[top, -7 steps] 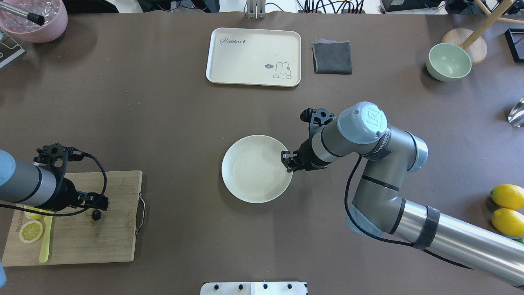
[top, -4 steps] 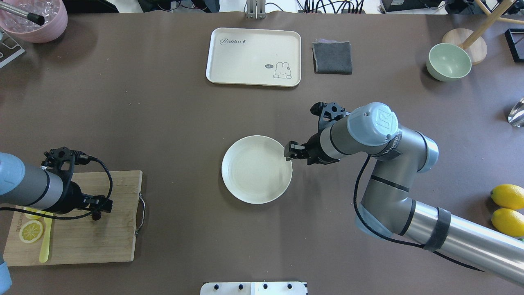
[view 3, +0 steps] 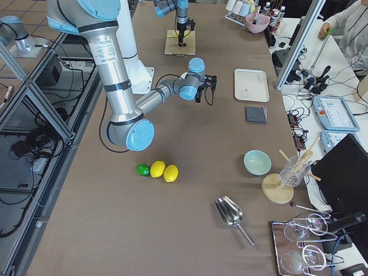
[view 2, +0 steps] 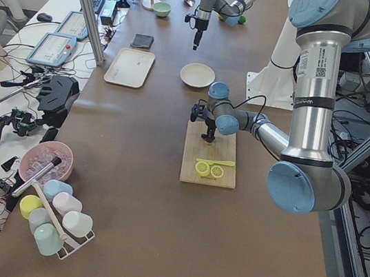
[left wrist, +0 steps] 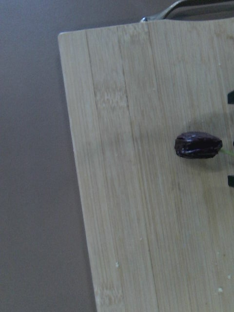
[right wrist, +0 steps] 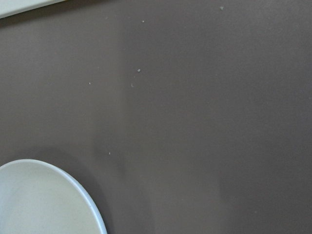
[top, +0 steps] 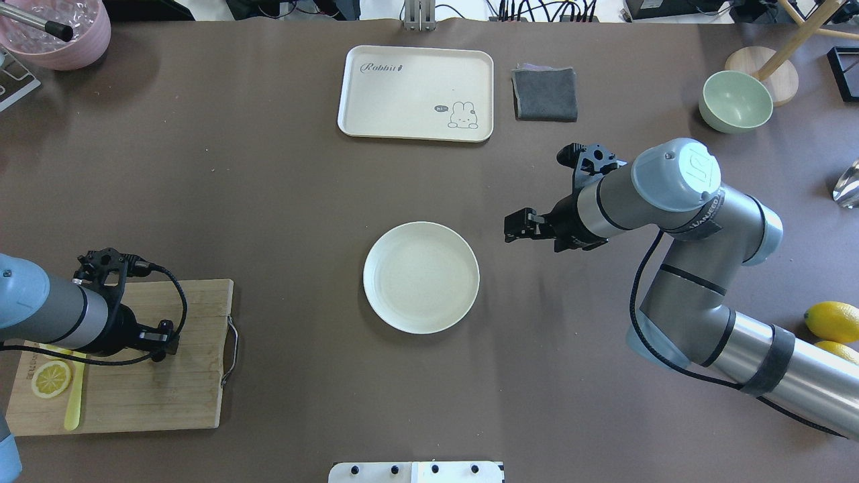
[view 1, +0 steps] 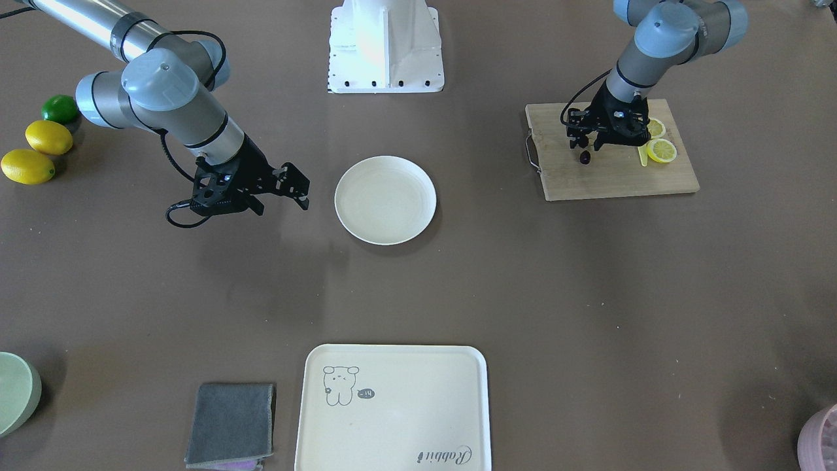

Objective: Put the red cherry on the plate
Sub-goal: 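Grasp the dark cherries by the stems with the left gripper while the right gripper withdraws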

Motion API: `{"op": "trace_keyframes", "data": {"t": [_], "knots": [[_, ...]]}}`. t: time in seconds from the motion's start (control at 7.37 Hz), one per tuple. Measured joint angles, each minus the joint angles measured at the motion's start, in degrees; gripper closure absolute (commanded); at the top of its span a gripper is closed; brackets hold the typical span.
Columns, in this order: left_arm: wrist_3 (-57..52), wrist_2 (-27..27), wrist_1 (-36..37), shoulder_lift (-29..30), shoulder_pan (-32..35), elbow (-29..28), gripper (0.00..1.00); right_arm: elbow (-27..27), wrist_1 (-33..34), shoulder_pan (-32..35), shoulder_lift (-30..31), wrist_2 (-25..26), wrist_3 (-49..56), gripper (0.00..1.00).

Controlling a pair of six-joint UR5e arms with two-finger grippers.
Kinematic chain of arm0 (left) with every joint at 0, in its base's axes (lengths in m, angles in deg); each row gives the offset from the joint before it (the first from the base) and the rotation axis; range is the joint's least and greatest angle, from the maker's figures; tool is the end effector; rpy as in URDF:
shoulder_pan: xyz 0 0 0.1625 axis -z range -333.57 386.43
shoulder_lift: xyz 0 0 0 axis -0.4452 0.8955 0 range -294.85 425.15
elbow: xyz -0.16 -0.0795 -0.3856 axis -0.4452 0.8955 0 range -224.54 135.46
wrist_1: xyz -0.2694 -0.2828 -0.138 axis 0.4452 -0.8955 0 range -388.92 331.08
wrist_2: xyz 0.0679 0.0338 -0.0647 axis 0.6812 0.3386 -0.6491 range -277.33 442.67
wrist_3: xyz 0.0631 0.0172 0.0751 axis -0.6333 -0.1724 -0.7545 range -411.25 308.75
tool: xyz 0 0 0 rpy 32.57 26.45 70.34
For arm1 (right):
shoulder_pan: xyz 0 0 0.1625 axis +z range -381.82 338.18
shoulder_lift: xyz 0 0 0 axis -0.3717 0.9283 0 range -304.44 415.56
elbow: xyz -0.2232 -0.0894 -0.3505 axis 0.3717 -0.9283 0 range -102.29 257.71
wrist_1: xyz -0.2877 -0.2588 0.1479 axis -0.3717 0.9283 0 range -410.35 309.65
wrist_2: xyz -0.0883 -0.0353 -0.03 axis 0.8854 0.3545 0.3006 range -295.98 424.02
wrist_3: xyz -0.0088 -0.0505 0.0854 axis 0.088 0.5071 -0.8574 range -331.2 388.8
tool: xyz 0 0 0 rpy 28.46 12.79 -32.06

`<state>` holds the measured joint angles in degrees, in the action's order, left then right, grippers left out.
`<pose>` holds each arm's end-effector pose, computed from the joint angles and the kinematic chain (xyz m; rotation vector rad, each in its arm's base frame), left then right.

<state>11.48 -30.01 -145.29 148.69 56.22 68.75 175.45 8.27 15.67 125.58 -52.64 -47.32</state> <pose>0.3550 -0.3124 0.4699 0.0242 0.8332 0.1080 -0.4380 -0.4476 0.3397 0.0574 -1.0932 0.1303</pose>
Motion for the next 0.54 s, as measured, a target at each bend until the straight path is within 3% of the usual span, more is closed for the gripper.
{"op": "trace_keyframes", "data": {"t": [0.14,0.54], "knots": [[0.0,0.0,0.0,0.0,0.0,0.1,0.95,0.1,0.0,1.1,0.5,-1.5,0.5,0.01],[0.1,-0.1,0.0,0.0,-0.1,0.2,1.00,0.2,-0.1,2.1,0.9,-2.6,0.9,0.01]]}}
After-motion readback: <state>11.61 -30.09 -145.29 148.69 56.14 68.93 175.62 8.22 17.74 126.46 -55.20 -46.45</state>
